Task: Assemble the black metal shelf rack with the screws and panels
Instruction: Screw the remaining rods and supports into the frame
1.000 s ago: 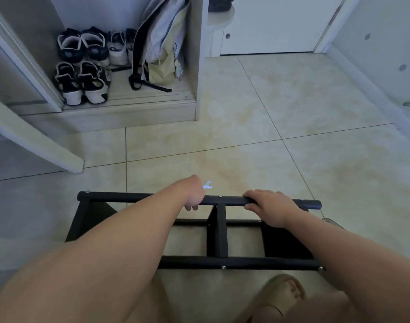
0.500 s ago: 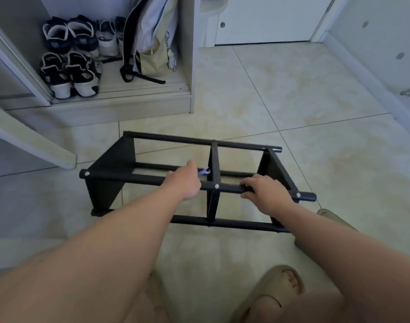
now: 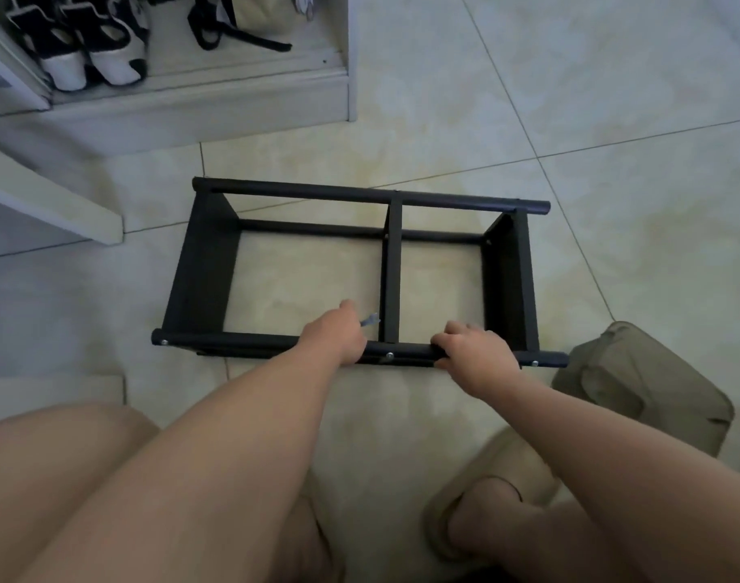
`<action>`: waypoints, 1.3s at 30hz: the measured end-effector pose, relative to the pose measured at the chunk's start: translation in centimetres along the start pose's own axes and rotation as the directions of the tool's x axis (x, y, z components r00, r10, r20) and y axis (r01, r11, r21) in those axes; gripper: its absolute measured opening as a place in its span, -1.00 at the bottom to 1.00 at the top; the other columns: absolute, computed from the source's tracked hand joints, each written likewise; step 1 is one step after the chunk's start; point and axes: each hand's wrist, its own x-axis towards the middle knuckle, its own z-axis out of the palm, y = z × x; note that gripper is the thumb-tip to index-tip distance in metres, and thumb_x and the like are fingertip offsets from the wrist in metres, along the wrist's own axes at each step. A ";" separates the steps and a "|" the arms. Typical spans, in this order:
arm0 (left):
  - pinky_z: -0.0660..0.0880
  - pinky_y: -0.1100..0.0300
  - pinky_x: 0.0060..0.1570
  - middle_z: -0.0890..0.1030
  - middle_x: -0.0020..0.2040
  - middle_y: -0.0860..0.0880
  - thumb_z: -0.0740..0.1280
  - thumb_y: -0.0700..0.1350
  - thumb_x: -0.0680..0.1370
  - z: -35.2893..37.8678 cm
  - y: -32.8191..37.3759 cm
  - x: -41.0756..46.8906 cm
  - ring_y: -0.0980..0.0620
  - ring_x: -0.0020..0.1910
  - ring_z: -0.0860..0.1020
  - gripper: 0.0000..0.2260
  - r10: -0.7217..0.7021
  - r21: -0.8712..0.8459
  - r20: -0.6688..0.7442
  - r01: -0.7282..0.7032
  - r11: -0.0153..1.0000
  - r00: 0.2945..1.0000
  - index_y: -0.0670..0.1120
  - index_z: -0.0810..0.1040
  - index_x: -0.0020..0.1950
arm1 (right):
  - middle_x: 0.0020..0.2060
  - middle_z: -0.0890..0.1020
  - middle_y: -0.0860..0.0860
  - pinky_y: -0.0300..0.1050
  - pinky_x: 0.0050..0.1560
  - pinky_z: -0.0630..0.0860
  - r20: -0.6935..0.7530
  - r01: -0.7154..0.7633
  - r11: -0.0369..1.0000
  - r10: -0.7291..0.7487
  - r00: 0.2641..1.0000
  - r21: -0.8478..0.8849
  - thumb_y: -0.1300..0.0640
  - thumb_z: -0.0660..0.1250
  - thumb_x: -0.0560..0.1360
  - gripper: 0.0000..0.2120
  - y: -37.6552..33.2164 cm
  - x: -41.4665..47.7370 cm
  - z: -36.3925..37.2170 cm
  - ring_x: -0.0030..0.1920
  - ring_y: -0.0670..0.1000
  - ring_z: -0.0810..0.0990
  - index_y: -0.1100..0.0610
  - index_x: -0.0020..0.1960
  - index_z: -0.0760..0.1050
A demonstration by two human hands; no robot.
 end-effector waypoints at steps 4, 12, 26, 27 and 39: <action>0.40 0.05 -0.09 0.49 0.02 -0.13 0.16 -0.20 0.62 -1.4 0.7 0.2 -0.16 0.00 0.50 -0.83 -0.009 0.060 0.059 0.006 0.998 0.998 -0.17 0.35 0.20 | 0.20 0.50 -0.01 -0.01 0.09 0.49 0.036 -0.024 0.997 0.021 0.999 0.067 -0.07 0.30 0.63 -0.64 0.3 0.5 -0.9 0.21 0.09 0.47 -0.03 0.40 0.47; 0.51 0.07 0.16 0.60 0.22 -0.16 0.21 -0.20 0.62 -9.1 1.8 1.6 -0.15 0.20 0.57 -0.74 0.114 0.208 0.015 -0.114 0.971 0.993 -0.18 0.58 0.26 | 0.65 -0.04 -0.05 0.12 0.58 0.02 -0.093 0.111 0.981 -0.098 0.991 0.156 -0.42 0.27 0.49 -0.02 -0.8 1.7 -2.5 0.64 0.09 -0.07 -0.12 0.66 -0.20; 0.47 0.22 -0.20 0.62 -0.24 0.09 0.42 -0.15 0.53 -5.6 -2.2 8.4 0.12 -0.23 0.57 -0.94 0.260 0.008 0.266 -0.272 0.962 0.928 -0.02 0.65 -0.03 | 0.61 -0.37 -0.02 0.27 0.60 -0.17 -0.219 0.283 0.959 -0.279 0.935 -0.012 -0.65 -0.07 0.41 0.06 -0.9 6.8 1.4 0.62 0.03 -0.35 -0.06 0.64 -0.34; 0.49 0.21 -0.16 0.62 -0.24 0.10 0.42 -0.15 0.53 -4.9 -2.5 8.8 0.12 -0.23 0.58 -0.95 0.271 -0.046 0.267 -0.269 0.962 0.925 -0.01 0.64 -0.05 | 0.62 -0.34 0.00 0.26 0.61 -0.16 -0.227 0.297 0.955 -0.292 0.929 -0.011 -0.63 -0.05 0.42 0.07 -0.9 7.0 1.3 0.62 0.03 -0.33 -0.02 0.66 -0.31; 0.57 0.21 -0.03 0.64 -0.16 0.03 0.40 -0.23 0.55 -0.6 -3.4 10.4 0.15 -0.17 0.59 -0.89 0.298 -0.666 0.250 -0.060 0.744 0.921 -0.02 0.66 -0.06 | 0.64 -0.07 0.20 0.36 0.58 0.03 -0.318 0.349 0.937 -0.337 0.886 -0.021 -0.51 0.13 0.48 0.07 -0.8 7.6 1.9 0.65 0.15 -0.06 0.24 0.65 -0.06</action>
